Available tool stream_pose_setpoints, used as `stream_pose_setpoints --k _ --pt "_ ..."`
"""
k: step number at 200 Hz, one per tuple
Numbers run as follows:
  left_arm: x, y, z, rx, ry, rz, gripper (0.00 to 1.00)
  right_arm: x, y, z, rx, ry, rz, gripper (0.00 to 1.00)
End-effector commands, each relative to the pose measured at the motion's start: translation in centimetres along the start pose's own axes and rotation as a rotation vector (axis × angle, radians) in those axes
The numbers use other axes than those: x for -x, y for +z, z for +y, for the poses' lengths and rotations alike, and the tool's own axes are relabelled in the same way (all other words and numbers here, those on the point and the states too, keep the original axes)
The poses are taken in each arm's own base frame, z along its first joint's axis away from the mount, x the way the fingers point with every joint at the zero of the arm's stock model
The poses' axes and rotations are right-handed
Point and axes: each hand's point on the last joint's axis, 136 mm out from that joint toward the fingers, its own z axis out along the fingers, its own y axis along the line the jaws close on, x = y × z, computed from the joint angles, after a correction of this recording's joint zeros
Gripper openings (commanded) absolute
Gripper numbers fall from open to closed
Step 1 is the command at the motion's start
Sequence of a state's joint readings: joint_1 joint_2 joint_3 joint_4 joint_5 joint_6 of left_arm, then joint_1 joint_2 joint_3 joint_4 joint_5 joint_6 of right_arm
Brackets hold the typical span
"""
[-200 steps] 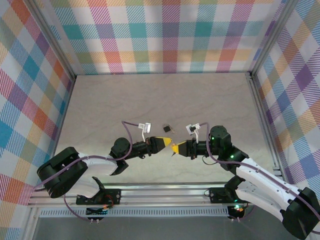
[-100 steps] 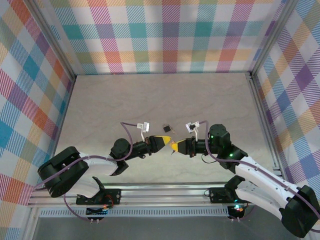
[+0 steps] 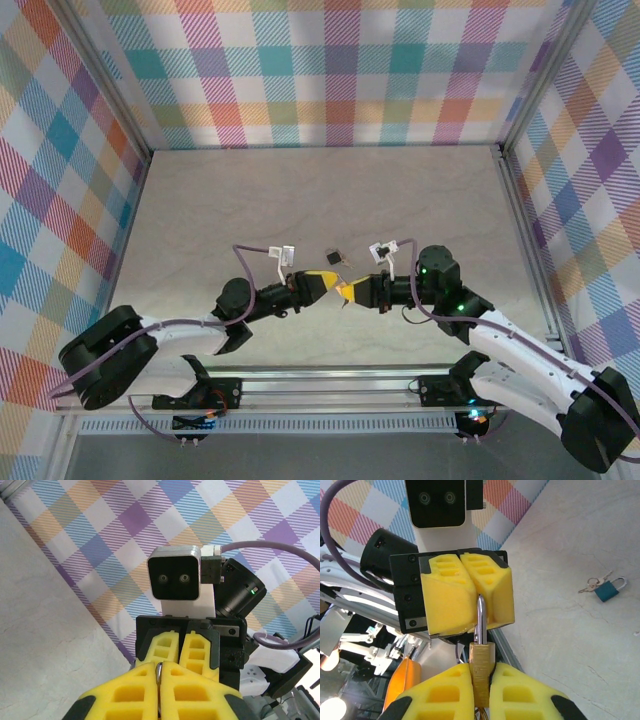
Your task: Lock with the key
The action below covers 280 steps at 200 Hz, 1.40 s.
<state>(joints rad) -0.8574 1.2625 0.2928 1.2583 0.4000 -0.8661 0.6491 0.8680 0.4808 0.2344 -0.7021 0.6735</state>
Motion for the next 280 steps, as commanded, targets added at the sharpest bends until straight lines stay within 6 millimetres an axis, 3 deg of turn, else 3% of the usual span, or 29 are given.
stream_pose_setpoints --k 1,56,103,147,208,280 --pt "-2.4 -0.6 1.8 0.079 0.019 0.1 0.14 4.3 -1.4 4.8 0.099 -0.186 -0.146 0.0" --pt "0.1 -1.9 0.9 0.103 0.076 0.045 0.28 3.3 -1.8 5.2 0.118 -0.198 -0.11 0.0" --pt "3.1 -3.3 -0.9 0.129 0.177 -0.026 0.62 2.4 -1.6 5.2 0.143 -0.19 -0.07 0.0" --pt "3.9 -2.6 -2.8 0.076 0.203 -0.008 0.8 2.1 -1.2 5.3 0.176 -0.176 -0.037 0.0" --pt "3.6 -0.7 -4.3 -0.023 0.16 0.066 0.84 2.0 -0.5 5.3 0.203 -0.158 -0.003 0.0" --pt "3.3 0.0 -5.4 -0.105 0.123 0.11 0.74 2.0 0.4 4.6 0.202 -0.138 0.019 0.0"
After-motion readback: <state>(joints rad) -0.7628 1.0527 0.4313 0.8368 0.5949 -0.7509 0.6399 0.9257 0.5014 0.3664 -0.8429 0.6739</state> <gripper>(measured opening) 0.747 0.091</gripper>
